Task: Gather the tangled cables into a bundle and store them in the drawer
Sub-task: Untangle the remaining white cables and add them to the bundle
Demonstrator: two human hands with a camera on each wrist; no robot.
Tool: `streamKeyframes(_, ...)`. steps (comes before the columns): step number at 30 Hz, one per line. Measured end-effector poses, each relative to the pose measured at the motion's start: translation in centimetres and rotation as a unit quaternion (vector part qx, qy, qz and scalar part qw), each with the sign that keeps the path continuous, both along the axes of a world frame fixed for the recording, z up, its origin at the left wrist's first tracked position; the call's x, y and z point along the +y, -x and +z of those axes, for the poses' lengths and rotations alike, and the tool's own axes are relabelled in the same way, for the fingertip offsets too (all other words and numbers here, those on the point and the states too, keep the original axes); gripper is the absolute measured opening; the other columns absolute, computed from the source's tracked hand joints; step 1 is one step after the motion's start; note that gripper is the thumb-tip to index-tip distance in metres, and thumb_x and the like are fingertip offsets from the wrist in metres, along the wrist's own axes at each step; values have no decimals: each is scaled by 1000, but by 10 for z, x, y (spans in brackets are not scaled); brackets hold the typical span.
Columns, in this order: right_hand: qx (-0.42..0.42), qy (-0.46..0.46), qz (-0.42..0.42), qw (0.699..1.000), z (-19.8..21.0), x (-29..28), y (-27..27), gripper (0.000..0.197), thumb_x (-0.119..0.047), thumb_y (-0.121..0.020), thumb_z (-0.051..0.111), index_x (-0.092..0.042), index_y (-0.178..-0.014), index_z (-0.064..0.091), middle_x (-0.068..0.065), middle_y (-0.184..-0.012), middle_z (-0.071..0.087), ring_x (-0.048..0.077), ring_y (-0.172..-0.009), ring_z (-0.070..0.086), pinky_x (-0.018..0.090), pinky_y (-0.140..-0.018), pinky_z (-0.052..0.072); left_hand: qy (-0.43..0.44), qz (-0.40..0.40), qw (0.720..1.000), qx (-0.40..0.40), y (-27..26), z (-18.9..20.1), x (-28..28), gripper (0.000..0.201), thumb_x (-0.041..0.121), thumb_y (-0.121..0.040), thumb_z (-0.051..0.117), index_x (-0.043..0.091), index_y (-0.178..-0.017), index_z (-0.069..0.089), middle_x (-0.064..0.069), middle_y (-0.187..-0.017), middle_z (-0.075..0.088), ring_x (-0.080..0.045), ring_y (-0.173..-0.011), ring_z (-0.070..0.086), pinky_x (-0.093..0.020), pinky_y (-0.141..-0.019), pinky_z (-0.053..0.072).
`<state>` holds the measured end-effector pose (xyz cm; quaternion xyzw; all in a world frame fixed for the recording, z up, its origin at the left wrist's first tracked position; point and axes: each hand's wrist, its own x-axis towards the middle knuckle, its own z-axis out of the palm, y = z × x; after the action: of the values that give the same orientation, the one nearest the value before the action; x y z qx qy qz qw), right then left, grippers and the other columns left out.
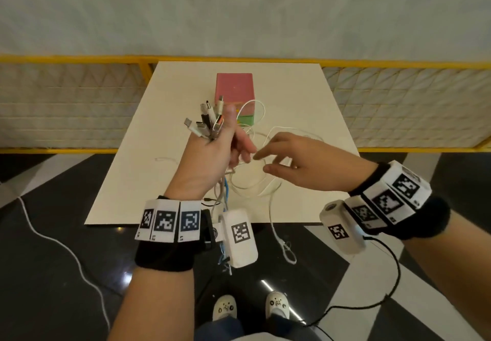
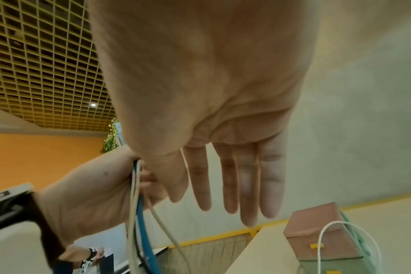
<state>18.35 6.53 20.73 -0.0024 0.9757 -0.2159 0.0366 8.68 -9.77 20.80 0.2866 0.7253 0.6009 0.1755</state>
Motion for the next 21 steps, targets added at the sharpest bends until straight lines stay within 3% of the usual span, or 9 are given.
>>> streamKeyframes(3,8,85,22,996,-9,-11,4,39,-36,-93,53,-20,-129,53,-5,-126,57,3,-111,54,12,-91,42,1,-50,996,71,-7,3,3,66,49,-102,18,23,-84,77,15,-99,73,3,-109,60,-23,-101,38)
streamKeyframes(5,16,170,50,984,-16,-23,8,36,-33,-95,51,-12,-125,54,-1,-123,60,7,-112,55,17,-98,42,-10,-75,994,78,-9,6,6,65,46,-103,17,25,-89,76,18,-110,70,5,-120,53,-21,-106,31)
streamKeyframes(8,23,295,60,953,-27,-38,13,25,-22,-99,41,-1,-107,51,5,-96,63,18,-91,63,37,-88,51,-24,-64,996,55,-11,5,10,67,47,-104,18,22,-78,74,17,-106,72,2,-116,57,-33,-100,38)
streamKeyframes(11,38,376,36,925,-33,-46,15,20,-16,-102,32,-6,-90,46,3,-73,47,8,-60,49,23,-58,48,-107,-15,994,-29,-8,0,14,66,51,-102,20,24,-63,67,3,-91,77,-9,-103,68,-39,-105,41)
streamKeyframes(13,76,379,28,922,-34,-46,19,21,-14,-102,30,-17,-86,43,0,-69,40,1,-54,39,12,-52,36,-137,-17,988,-74,-5,0,13,53,57,-95,28,29,-82,71,-2,-90,77,-12,-97,70,-37,-82,52)
streamKeyframes(15,101,384,30,917,-34,-45,22,21,-17,-101,29,-22,-86,42,-2,-69,39,2,-55,36,13,-55,34,-104,-46,990,-87,-6,3,13,48,57,-91,35,24,-102,69,-2,-95,76,-7,-94,70,-20,-56,47)
streamKeyframes(17,106,402,30,909,-35,-44,24,17,-22,-99,30,-28,-89,42,-3,-69,38,7,-58,35,18,-57,34,-88,-48,990,-98,-8,1,15,52,55,-95,34,18,-80,66,-1,-89,76,-8,-95,71,-19,-61,46)
streamKeyframes(19,94,422,31,901,-36,-42,24,15,-21,-99,30,-24,-92,43,-3,-68,37,8,-56,32,16,-52,33,-119,-27,985,-126,-10,0,19,59,53,-100,28,19,-54,45,4,-64,67,-16,-93,72,-26,-69,46)
streamKeyframes(21,71,422,34,903,-37,-37,21,18,-22,-100,31,-21,-89,45,-3,-67,37,8,-53,32,16,-48,33,-184,13,970,-158,-9,2,22,59,49,-102,27,21,-51,34,7,-49,42,-16,-63,62,-22,-59,44)
